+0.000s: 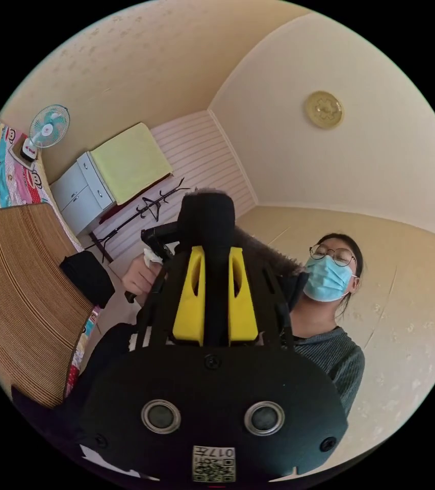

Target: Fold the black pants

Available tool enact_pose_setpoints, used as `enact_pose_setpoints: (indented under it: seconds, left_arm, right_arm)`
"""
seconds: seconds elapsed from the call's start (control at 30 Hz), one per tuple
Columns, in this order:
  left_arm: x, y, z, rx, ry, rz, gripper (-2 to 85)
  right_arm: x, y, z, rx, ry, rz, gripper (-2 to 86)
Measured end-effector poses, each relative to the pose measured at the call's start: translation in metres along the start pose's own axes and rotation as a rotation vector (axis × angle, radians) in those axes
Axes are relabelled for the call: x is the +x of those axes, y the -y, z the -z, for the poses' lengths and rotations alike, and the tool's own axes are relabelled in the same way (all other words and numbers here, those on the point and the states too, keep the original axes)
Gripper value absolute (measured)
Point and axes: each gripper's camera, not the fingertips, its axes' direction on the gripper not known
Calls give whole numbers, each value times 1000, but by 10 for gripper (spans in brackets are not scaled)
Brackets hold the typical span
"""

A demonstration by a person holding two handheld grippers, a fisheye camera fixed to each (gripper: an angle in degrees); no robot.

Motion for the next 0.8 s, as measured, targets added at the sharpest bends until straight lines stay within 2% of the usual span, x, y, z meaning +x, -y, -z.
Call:
enact_pose_setpoints:
  seconds: [0.07,0.1,0.17,0.23,0.33,0.37,0.47,0.53,0.67,0.7,0.8]
  left_arm:
    - [11,-8,-2,55,-62,-72,43]
    - [18,-11,-2,85,-65,-101,43]
    - [58,-27,5,243,63,-259,40]
    - [94,-35,10,286,197,-365,40]
    - [145,-46,9,388,426,-447,40]
    - [162,-51,5,440,510,-463,39]
    - [198,-56,-21,470,729,-563,39]
    - [213,-57,-39,479,815,-604,39]
    - [229,-57,-70,462,840,-625,40]
    - [231,-58,-73,462,844,-620,40]
    - [240,-59,-82,429,857,-599,40]
  right_arm:
    - [12,-7,7,94,-13,-126,98]
    - [17,-16,18,227,-53,-232,105]
    - [14,-37,41,440,-170,-420,105]
    - [-21,-53,55,563,-434,-578,91]
    - [-68,-33,34,441,-719,-622,66]
    - [-74,-27,28,417,-741,-623,65]
    - [-94,2,-12,336,-777,-578,141]
    - [-105,24,-45,274,-883,-556,201]
    - [-97,55,-88,99,-1125,-554,214]
    - [-89,62,-95,32,-1258,-602,208]
    - [-80,72,-88,17,-1491,-669,160]
